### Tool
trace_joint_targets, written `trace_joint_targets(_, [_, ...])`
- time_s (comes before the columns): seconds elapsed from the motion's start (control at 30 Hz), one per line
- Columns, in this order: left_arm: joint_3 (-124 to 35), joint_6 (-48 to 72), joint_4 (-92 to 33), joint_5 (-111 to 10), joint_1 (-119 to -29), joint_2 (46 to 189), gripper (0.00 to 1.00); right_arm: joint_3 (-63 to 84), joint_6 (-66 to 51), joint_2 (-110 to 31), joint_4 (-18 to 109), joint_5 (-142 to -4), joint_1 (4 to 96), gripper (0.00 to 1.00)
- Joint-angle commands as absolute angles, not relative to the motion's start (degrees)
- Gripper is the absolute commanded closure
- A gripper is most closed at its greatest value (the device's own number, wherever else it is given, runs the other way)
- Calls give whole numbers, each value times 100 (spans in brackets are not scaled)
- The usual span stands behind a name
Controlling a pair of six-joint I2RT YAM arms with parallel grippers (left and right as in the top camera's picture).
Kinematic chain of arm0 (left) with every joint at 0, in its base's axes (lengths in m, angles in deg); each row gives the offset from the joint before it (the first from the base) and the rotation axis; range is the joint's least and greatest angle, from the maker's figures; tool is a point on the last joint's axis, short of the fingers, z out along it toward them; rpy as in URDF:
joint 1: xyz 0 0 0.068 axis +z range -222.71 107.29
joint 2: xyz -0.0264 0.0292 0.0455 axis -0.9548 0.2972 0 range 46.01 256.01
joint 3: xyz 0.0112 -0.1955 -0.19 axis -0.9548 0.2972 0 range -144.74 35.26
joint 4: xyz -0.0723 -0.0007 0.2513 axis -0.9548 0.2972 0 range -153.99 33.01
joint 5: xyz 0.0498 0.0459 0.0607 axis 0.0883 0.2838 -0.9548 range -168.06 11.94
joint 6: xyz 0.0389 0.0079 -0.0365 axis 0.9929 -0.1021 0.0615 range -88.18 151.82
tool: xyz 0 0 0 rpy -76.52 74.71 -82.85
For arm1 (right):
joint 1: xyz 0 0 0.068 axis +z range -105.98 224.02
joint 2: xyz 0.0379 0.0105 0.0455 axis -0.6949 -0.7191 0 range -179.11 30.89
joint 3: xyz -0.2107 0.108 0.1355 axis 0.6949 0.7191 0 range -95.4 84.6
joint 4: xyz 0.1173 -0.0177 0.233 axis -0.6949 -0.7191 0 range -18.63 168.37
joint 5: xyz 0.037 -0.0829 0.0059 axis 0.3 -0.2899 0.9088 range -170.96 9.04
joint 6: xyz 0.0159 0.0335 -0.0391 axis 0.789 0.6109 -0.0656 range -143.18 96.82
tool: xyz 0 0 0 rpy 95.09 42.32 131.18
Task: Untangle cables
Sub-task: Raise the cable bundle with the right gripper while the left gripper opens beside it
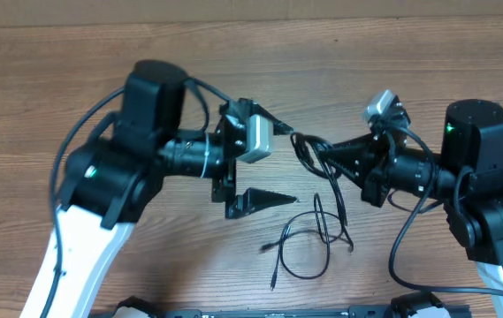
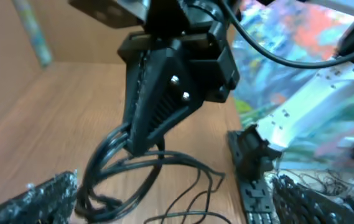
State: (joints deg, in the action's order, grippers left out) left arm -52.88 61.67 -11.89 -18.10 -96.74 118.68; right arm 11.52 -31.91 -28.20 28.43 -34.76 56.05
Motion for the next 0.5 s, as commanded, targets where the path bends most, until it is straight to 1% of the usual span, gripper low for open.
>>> trace_joint_targets(0.0, [-5395, 5015, -1222, -2747, -9707, 11433, 0, 1023, -2194, -2800, 3274, -3623, 5586, 96])
trace_joint_targets(0.23, [-5395, 2943, -1224, -3385, -9707, 11227, 0, 1023, -514, -2800, 4529, -3813, 5586, 96])
trace_joint_targets(0.3, [-5395, 2320, -1246, -3672, -9707, 11232, 0, 1023, 267, -2800, 5066, -3811, 5586, 96])
trace_joint_targets(0.4, [-5395, 1756, -1473, -3648, -9707, 11232, 0, 1023, 1080, -2800, 5674, -3806, 5586, 96])
trace_joint_targets(0.47, [-5395, 1087, -1757, -3604, -9707, 11232, 0, 1023, 1552, -2800, 6065, -3802, 5586, 96])
